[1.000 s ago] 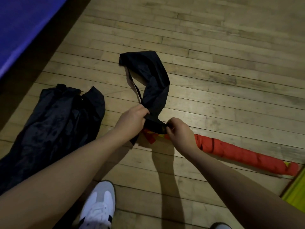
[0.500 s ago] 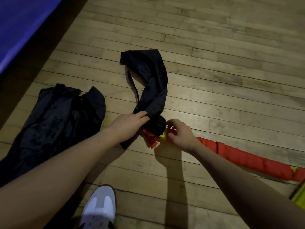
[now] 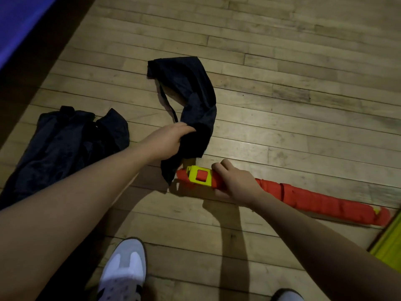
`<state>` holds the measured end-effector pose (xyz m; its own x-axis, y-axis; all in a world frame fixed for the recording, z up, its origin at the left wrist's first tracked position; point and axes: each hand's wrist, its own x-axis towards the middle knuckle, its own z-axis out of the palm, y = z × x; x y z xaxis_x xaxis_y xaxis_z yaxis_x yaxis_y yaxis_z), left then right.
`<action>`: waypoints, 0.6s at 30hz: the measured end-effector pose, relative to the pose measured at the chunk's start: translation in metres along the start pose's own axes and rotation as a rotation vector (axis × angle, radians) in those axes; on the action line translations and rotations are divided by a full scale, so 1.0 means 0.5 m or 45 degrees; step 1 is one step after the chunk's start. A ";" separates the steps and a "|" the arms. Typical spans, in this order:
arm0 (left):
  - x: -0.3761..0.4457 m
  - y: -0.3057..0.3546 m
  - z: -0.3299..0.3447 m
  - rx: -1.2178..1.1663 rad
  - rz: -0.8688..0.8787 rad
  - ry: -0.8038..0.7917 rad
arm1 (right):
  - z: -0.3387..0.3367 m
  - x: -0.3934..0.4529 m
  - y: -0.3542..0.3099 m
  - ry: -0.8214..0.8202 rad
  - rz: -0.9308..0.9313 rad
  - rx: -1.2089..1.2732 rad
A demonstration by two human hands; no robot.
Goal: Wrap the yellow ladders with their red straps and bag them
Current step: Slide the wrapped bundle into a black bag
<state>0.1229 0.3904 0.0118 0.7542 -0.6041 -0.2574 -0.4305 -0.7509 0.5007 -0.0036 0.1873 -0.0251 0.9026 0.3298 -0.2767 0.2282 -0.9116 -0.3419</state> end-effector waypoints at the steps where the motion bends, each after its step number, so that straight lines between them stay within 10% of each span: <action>1: 0.000 0.001 -0.004 -0.016 -0.016 -0.006 | -0.004 -0.010 -0.001 0.014 -0.041 0.013; 18: -0.095 0.094 0.053 -0.077 -0.037 0.071 | -0.020 -0.008 -0.021 0.238 0.167 0.035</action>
<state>0.0537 0.3770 0.0257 0.7930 -0.5654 -0.2269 -0.3787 -0.7492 0.5434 -0.0061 0.1930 -0.0116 0.9764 0.1551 -0.1506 0.0963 -0.9358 -0.3391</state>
